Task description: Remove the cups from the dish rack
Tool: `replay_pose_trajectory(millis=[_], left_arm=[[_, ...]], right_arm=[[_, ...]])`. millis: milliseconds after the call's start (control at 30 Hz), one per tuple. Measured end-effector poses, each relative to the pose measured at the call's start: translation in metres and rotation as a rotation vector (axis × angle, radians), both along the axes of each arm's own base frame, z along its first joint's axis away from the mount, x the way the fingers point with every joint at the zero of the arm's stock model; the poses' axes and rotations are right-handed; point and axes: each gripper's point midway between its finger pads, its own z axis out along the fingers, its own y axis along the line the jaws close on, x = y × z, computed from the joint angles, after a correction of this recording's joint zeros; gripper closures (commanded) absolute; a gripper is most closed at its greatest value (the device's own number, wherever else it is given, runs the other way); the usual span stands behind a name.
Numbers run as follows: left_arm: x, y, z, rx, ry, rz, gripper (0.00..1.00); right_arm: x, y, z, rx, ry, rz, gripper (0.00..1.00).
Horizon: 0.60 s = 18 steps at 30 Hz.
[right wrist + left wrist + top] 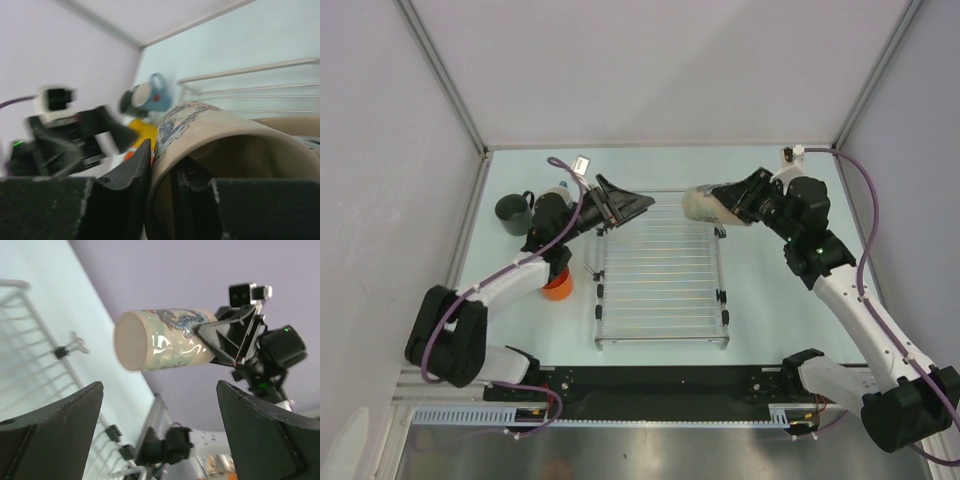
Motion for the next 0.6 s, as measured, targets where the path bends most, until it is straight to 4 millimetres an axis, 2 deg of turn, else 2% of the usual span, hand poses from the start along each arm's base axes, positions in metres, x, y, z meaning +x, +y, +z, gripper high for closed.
replay_pose_trajectory(millis=[67, 200, 267, 433, 600], left_arm=[[0.008, 0.016, 0.006, 0.053, -0.029, 0.074, 0.00], [0.020, 0.031, 0.016, 0.180, -0.089, 0.180, 0.00], [0.023, 0.037, 0.013, 0.239, -0.100, 0.218, 0.00], [0.028, 0.056, -0.017, 0.383, -0.049, 0.309, 0.00], [0.032, 0.079, -0.055, 0.554, 0.039, 0.391, 0.00]], right_arm=[[0.012, -0.022, -0.011, -0.079, 0.029, -0.111, 1.00], [0.023, -0.057, -0.029, -0.241, 0.109, -0.278, 1.00], [0.029, -0.072, -0.033, -0.309, 0.136, -0.347, 1.00], [0.047, -0.105, -0.042, -0.466, 0.212, -0.516, 1.00], [0.084, -0.133, -0.059, -0.642, 0.318, -0.673, 1.00]])
